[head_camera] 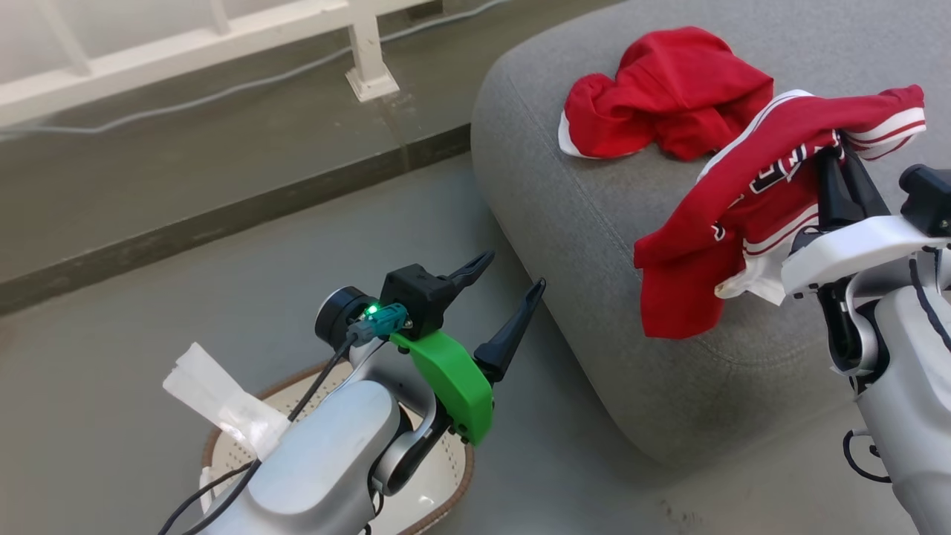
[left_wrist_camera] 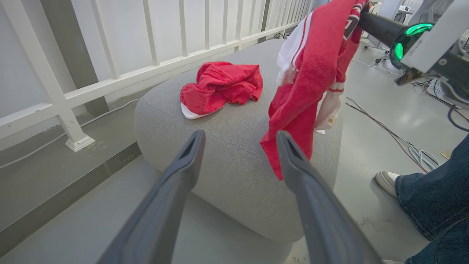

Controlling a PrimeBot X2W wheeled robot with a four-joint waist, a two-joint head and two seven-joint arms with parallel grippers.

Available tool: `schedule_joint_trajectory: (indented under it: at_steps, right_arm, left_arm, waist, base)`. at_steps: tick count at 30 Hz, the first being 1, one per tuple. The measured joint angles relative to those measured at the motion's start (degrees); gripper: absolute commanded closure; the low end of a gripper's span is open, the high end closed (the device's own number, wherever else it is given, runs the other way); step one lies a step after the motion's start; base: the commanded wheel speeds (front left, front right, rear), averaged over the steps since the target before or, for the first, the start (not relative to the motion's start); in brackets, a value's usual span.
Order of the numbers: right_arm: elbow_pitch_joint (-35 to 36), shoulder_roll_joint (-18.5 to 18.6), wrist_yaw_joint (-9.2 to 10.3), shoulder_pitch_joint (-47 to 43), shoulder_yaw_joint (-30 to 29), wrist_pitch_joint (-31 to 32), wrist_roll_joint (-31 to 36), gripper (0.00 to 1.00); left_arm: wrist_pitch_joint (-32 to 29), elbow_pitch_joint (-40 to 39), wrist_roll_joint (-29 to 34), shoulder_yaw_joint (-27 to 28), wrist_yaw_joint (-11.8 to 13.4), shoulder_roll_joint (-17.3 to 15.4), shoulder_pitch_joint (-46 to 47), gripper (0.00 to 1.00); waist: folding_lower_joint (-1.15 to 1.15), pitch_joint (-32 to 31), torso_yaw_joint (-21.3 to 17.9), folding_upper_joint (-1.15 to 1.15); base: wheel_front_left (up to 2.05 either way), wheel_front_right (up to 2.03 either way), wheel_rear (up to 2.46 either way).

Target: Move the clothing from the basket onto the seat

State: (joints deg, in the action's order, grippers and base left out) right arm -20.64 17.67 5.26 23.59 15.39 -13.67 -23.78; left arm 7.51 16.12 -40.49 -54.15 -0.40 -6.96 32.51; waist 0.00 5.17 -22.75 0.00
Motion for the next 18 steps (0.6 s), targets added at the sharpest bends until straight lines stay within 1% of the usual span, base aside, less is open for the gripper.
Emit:
schedule_joint_trajectory:
  at_steps: [3, 7, 13, 16, 18]
  right_arm:
    - [0.7, 0.04, 0.38, -0.64, -0.87, -0.09, -0.44, 1.0]
    - [1.55, 0.25, 0.42, -0.72, -2.46, -0.16, -0.91, 1.0]
    - [2.34, 0.43, 0.48, -0.13, -3.7, -0.18, -1.13, 1.0]
    - [2.34, 0.78, 0.48, 2.42, -4.09, -0.18, -1.47, 1.0]
    - [2.35, 1.86, 0.48, 6.65, -4.93, -0.14, -1.46, 1.0]
  left_arm:
    - [-0.29, -0.23, 0.29, -0.47, 0.0, 0.02, 0.13, 0.0]
    - [-0.96, -0.51, 1.7, -1.49, -0.01, 0.08, 0.75, 0.0]
    - [-2.0, -1.58, 2.45, -1.76, -0.08, 0.12, 2.82, 0.0]
    - [-2.68, -1.96, 2.99, -2.0, -0.08, 0.1, 3.45, 0.0]
    - [-3.48, -2.46, 3.49, -2.48, -0.09, 0.07, 4.49, 0.0]
  waist:
    - [0.0, 1.5, -0.97, 0.0]
    - [0.0, 3.54, -1.66, 0.0]
    - [0.0, 6.32, -1.25, 0.0]
    - [0.0, 7.68, -0.59, 0.0]
    - [0.0, 9.21, 0.18, 0.0]
  base:
    - [0.0, 0.0, 0.0]
    - [0.0, 0.0, 0.0]
    - [0.0, 0.0, 0.0]
    - [0.0, 0.0, 0.0]
    - [0.0, 0.0, 0.0]
